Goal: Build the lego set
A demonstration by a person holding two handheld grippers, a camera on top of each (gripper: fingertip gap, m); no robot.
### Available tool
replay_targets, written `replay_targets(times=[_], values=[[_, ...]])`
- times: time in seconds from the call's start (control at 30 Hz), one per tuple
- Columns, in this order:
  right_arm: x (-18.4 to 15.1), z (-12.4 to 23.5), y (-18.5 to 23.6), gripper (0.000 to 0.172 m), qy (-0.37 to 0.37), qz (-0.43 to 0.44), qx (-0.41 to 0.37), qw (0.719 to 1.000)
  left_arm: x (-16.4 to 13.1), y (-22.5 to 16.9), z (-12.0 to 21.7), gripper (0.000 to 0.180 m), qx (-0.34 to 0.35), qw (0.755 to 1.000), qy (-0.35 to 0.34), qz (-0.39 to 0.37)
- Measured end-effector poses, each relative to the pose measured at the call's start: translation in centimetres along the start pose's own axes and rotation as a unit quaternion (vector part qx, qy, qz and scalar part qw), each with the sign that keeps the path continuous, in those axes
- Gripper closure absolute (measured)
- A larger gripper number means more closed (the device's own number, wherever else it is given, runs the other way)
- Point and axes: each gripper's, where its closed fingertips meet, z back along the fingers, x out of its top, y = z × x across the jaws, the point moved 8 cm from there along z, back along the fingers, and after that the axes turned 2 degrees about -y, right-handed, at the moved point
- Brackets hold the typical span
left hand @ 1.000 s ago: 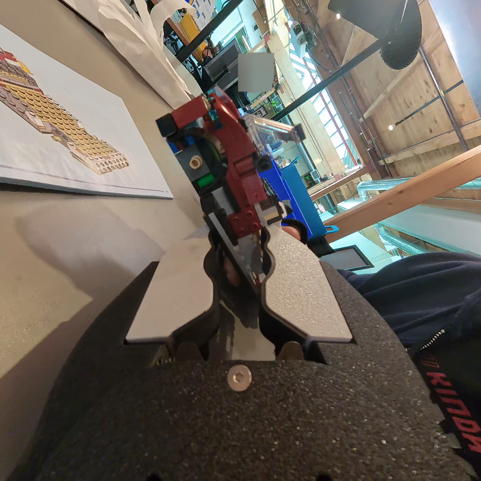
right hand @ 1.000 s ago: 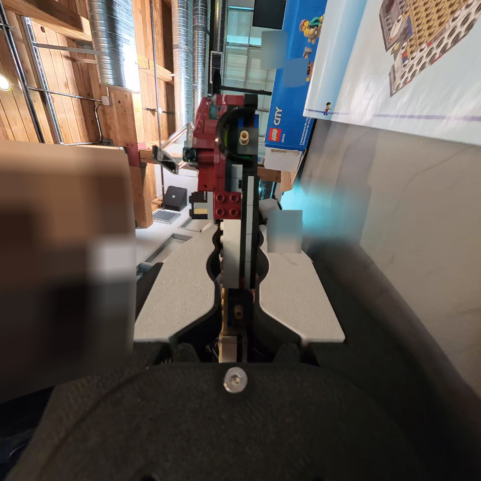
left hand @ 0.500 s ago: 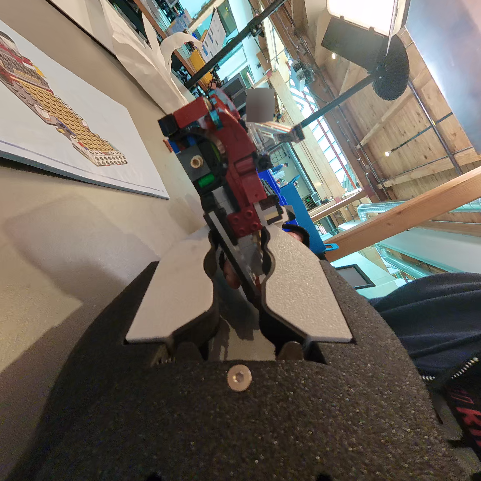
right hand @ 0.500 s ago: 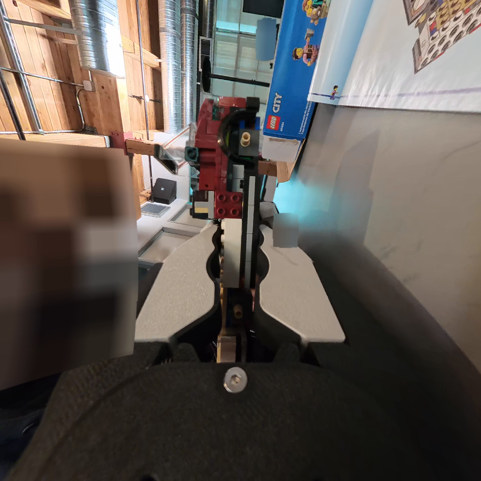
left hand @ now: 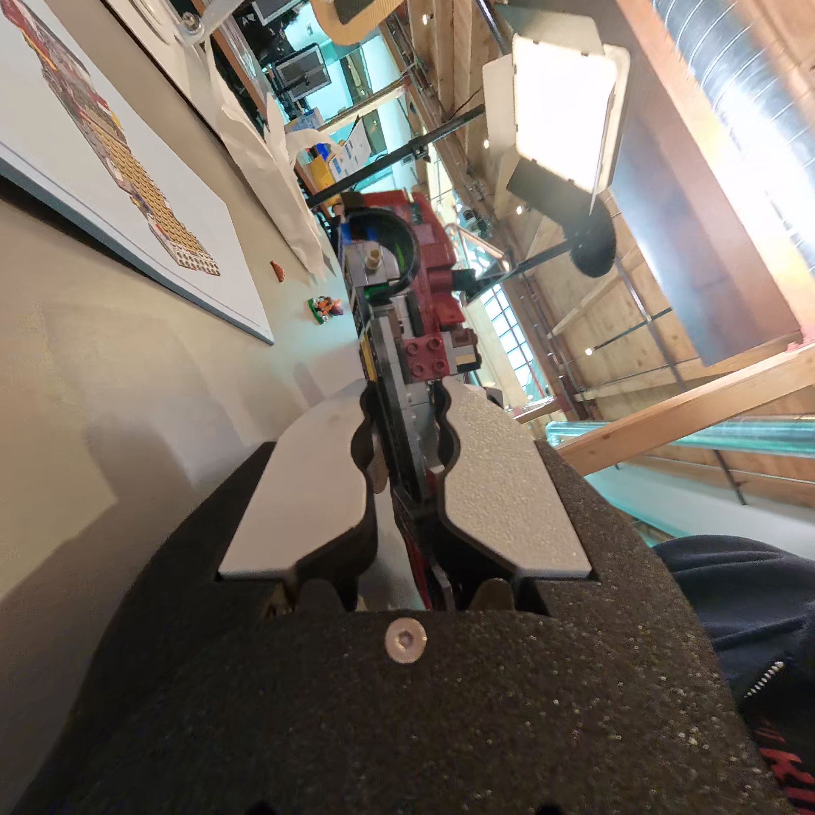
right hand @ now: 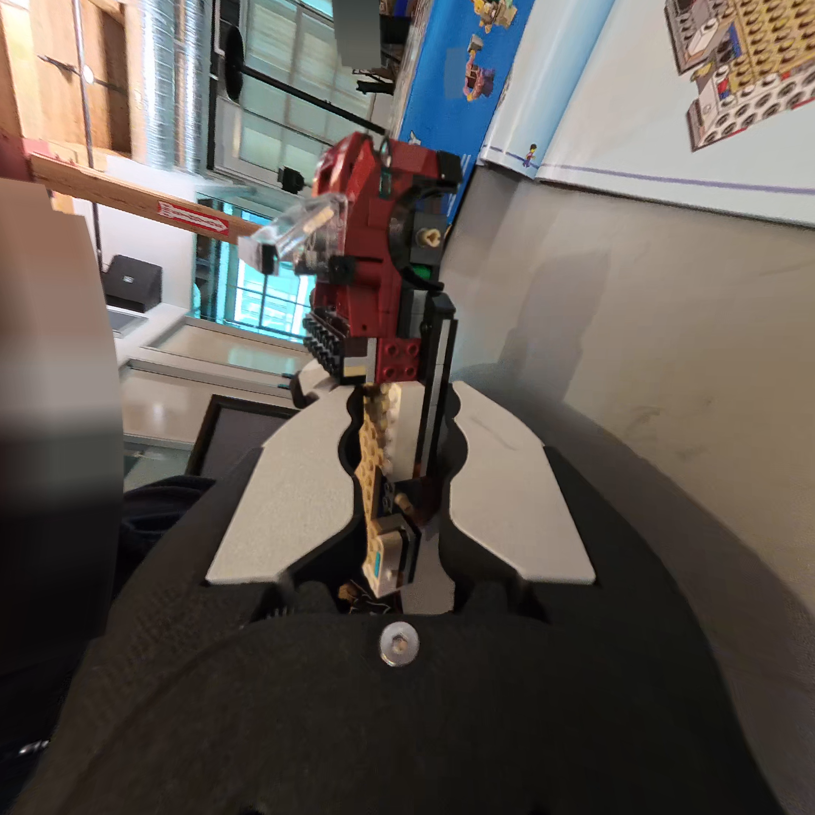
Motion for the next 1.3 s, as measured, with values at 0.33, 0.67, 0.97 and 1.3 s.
replay_targets(times=[0.33,0.67,0.97,1.3], values=[[0.4,1.2,1.6,0.123,-0.003,0.094,-0.099,0.991,0.5,0.1,1.0,0.157,0.032,0.998,-0.047,-0.006],[1.6,-2.8,6.6,0.089,-0.019,0.248,-0.249,0.936,-0.1,-1.3,0.9,0.157,0.158,0.96,-0.168,-0.157],[2.3,-4.3,8.1,0.087,-0.006,0.258,-0.257,0.931,-0.3,-2.3,1.6,0.157,0.19,0.933,-0.179,-0.249],[2.5,-4.6,8.0,0.093,0.015,0.25,-0.273,0.929,-0.4,-2.9,1.8,0.157,0.195,0.921,-0.182,-0.284]])
